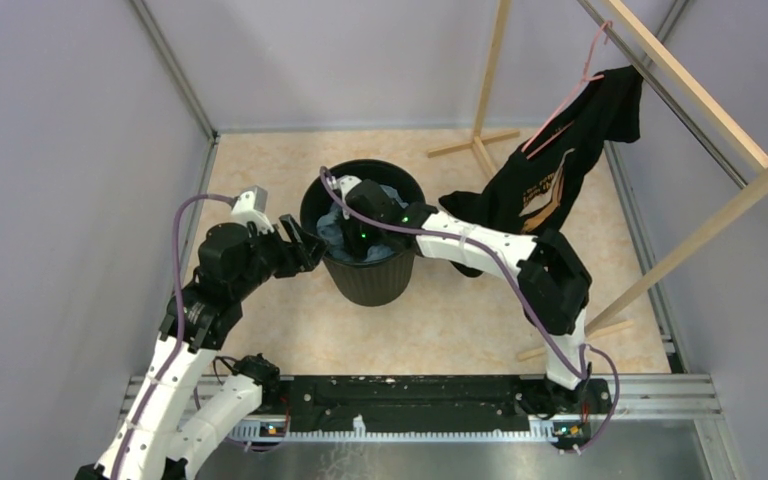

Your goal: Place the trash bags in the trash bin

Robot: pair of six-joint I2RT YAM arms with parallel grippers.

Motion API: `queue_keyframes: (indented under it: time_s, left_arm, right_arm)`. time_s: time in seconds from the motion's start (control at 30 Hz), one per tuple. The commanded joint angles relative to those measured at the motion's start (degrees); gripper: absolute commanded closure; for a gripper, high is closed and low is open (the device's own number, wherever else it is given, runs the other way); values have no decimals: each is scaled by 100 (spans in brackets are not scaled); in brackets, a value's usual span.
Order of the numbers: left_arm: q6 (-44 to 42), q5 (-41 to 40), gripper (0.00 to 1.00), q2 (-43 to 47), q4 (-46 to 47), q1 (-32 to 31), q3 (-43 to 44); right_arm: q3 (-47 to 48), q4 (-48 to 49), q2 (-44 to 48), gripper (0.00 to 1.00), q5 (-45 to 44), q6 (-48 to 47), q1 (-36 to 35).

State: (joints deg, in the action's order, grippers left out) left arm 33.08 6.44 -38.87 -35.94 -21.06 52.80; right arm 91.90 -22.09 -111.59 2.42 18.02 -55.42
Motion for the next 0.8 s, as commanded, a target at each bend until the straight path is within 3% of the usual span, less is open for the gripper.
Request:
queue_keyframes:
  time_s: [0.0,0.23,0.43,0.63,0.77]
  left_arm:
    - [-138,-63,28,66,43,9,171]
    - [-395,-272,16,341,-165,13,731]
    - [-447,208,2,330,138,21,1145]
    - [37,136,1,-236,361,8,1557]
    - [480,-39,8,-762,542,15,1816]
  right_arm:
    - [147,186,871,100,-155,-62,92]
    - [-411,818,1788,100,92,375,157]
    - [-963,1395,2359,100,211,745,269]
    - [-1055,1500,2440,100,370,818,312]
    - [-1168,1632,2476,100,522,952,314]
